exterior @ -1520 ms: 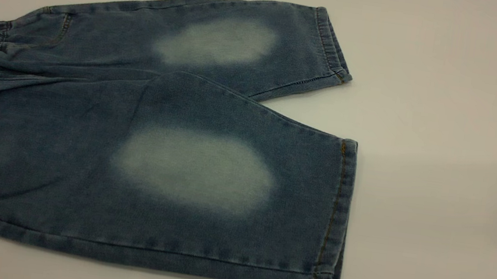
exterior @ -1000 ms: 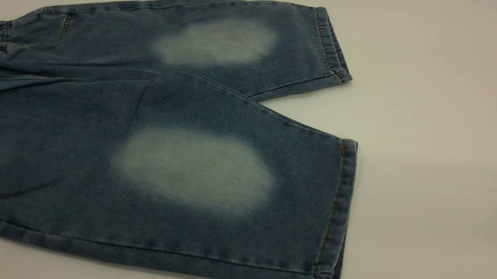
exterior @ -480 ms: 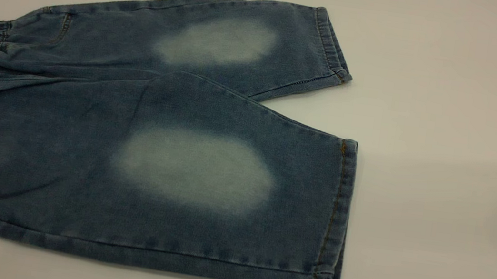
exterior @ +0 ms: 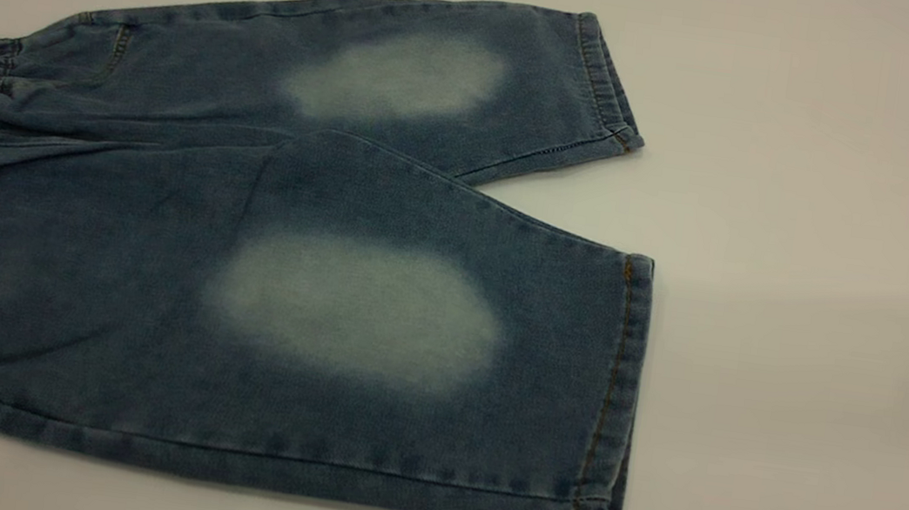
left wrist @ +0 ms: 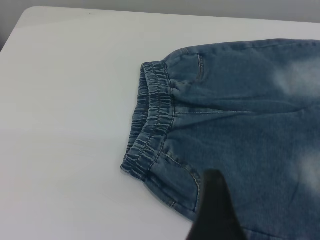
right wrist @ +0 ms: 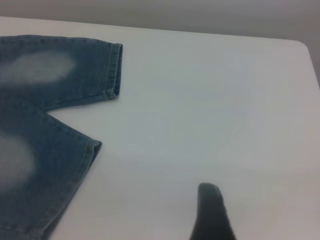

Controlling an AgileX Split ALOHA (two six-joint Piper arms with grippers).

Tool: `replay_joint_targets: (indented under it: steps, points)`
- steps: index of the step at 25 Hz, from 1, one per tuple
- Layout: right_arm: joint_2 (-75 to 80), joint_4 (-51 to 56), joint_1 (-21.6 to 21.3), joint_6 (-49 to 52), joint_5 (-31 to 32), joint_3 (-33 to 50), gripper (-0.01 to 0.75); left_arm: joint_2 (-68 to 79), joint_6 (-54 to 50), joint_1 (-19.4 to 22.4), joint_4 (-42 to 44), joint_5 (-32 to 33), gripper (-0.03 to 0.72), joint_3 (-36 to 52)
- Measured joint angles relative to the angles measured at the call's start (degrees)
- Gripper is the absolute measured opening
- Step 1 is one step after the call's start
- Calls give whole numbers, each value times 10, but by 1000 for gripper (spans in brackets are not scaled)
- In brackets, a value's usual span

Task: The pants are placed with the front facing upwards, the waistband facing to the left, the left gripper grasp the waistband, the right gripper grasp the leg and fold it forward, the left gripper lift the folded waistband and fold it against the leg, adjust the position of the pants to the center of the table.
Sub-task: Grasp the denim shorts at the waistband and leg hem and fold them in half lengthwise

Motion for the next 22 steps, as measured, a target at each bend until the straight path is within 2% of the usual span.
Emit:
replay_joint_targets:
  steps: [8, 14, 18, 22]
  points:
    - [0, 0, 0, 1, 0, 0, 404, 0, 1, 0, 0, 0, 446, 0]
    - [0, 0, 0, 65, -4, -1, 404, 7, -8, 0, 1, -1, 446, -3]
    - [50, 18, 0, 95, -39, -20, 404, 56, -47, 0, 1, -38, 446, -22]
    - [146, 48, 0, 82, -65, -51, 404, 137, -61, 0, 1, -96, 446, -41]
